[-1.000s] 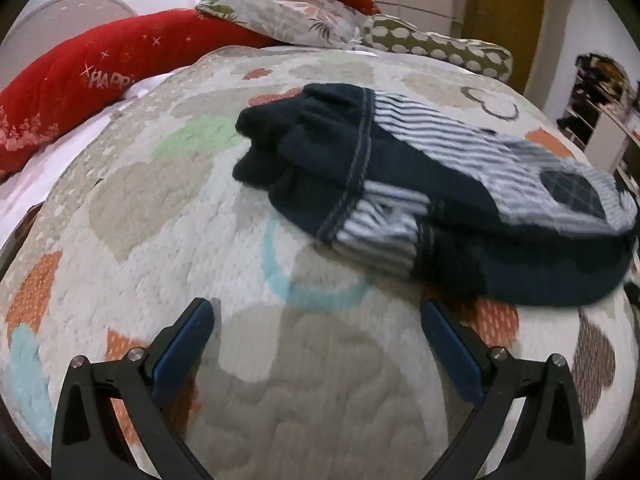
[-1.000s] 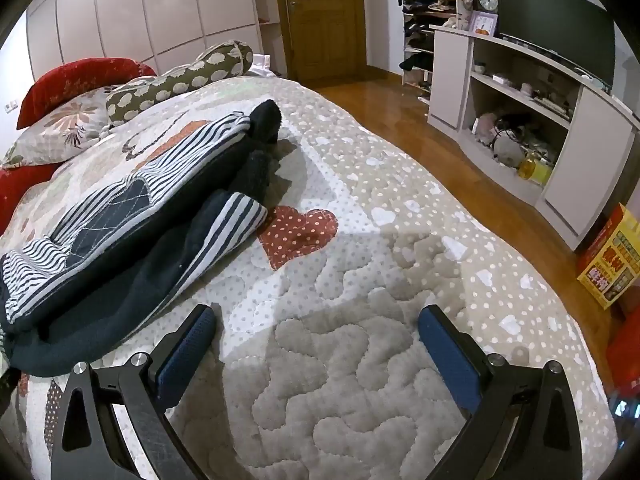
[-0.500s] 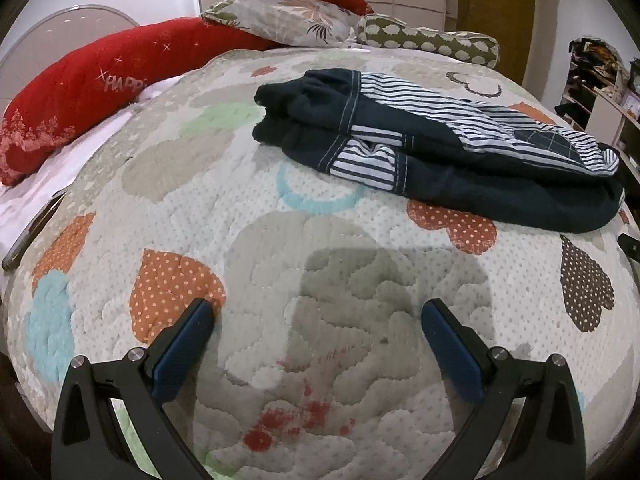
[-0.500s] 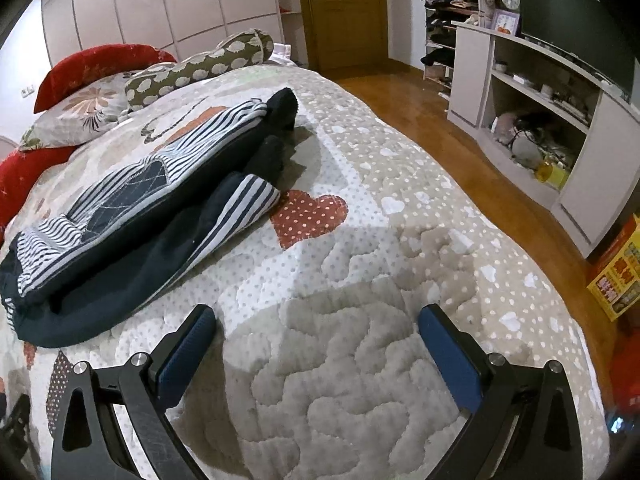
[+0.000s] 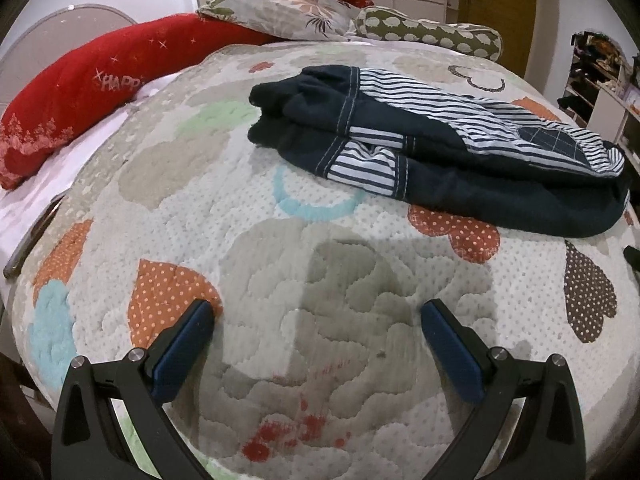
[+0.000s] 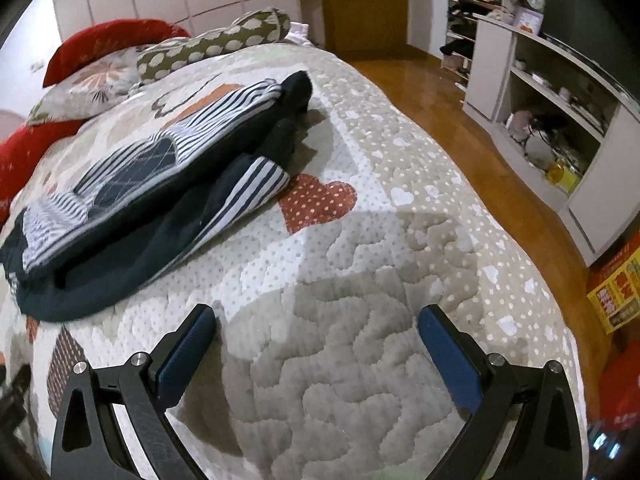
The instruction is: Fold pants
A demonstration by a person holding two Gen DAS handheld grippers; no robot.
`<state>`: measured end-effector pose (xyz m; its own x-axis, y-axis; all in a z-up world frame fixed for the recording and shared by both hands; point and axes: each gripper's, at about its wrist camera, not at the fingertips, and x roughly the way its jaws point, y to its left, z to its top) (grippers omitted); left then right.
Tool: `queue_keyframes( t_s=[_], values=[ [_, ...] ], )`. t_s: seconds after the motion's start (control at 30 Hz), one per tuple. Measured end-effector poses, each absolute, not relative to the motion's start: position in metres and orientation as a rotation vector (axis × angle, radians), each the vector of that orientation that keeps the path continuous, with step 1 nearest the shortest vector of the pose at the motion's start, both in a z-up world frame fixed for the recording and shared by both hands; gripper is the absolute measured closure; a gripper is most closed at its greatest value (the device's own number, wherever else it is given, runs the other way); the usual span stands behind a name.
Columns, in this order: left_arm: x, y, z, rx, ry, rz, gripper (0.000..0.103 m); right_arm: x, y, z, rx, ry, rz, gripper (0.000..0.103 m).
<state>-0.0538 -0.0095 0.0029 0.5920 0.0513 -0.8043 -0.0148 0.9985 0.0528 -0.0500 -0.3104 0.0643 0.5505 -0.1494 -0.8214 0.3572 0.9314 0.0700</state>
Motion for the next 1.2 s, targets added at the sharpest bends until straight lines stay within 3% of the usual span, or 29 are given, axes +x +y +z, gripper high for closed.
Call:
queue_keyframes(
  t_s=[0.03,0.13,0.17,0.27,0.43,0.53,0.77,0.83,0.9,0.93,1.2],
  values=[
    [-0.053,-0.007,0.006,0.031,0.956,0.015,0.001,-0.052,-0.309,0.063,0.232,0.936,-0.299,0.0],
    [-0.059,0.008,0.03,-0.092,0.955,-0.12,0.019,-0.055,-0.31,0.064,0.229,0.931,-0.275,0.0],
    [-0.061,0.015,0.04,-0.132,0.951,-0.16,0.019,-0.055,-0.312,0.068,0.227,0.948,-0.266,0.002],
    [-0.055,0.026,0.062,-0.237,0.935,-0.261,0.019,-0.061,-0.315,0.093,0.243,0.929,-0.25,0.031],
    [-0.017,0.022,0.074,-0.448,0.983,-0.416,0.02,-0.046,-0.312,0.134,0.485,0.848,0.058,0.033],
    [-0.004,0.009,0.065,-0.555,1.046,-0.491,0.02,-0.017,-0.308,0.122,0.672,0.899,0.203,0.034],
    [0.021,-0.016,0.046,-0.628,1.142,-0.549,0.02,0.029,-0.301,0.076,0.771,1.057,0.1,0.044],
    [0.027,-0.016,0.041,-0.661,1.156,-0.545,0.02,0.036,-0.304,0.067,0.814,1.063,0.072,0.057],
    [0.033,-0.016,0.037,-0.692,1.173,-0.546,0.02,0.04,-0.306,0.07,0.818,1.043,0.069,0.091],
    [0.036,-0.017,0.033,-0.71,1.185,-0.546,0.02,0.044,-0.308,0.071,0.835,1.03,0.08,0.095],
    [0.064,-0.024,0.016,-0.842,1.23,-0.558,0.02,0.044,-0.305,0.118,0.814,0.896,0.16,0.097]
  ],
)
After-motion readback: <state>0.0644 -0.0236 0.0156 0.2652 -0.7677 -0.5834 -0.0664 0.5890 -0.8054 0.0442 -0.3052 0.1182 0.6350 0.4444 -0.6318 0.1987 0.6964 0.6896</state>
